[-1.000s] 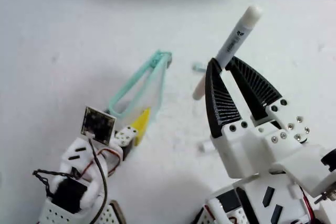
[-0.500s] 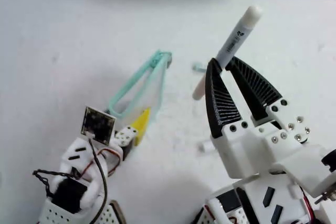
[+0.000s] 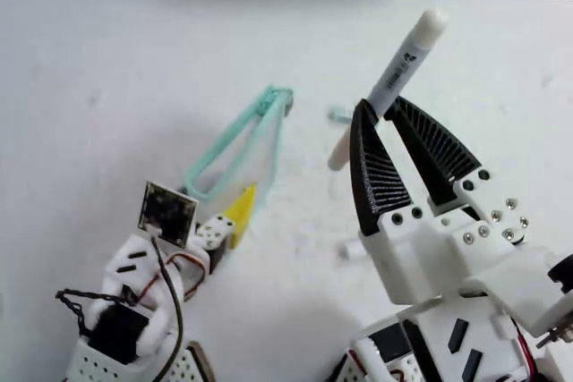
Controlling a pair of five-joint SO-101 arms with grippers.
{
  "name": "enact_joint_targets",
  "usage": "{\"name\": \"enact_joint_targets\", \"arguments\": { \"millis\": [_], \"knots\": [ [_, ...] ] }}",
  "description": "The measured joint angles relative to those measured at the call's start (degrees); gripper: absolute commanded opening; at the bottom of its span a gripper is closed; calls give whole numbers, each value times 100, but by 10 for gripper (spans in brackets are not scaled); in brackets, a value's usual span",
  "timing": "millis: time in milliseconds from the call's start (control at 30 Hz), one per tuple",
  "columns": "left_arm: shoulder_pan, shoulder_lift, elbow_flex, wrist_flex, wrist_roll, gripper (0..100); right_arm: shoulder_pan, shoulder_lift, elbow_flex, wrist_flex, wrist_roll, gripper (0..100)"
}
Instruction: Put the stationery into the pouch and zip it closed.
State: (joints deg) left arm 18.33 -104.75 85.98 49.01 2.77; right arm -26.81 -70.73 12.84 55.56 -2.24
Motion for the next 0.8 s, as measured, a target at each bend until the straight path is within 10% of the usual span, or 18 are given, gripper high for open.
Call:
{"name": "enact_joint_targets", "arguments": {
  "millis": [800],
  "knots": [
    [18,9,0,9,0,249,-932,1503,123,-897,0,16]
  ]
}}
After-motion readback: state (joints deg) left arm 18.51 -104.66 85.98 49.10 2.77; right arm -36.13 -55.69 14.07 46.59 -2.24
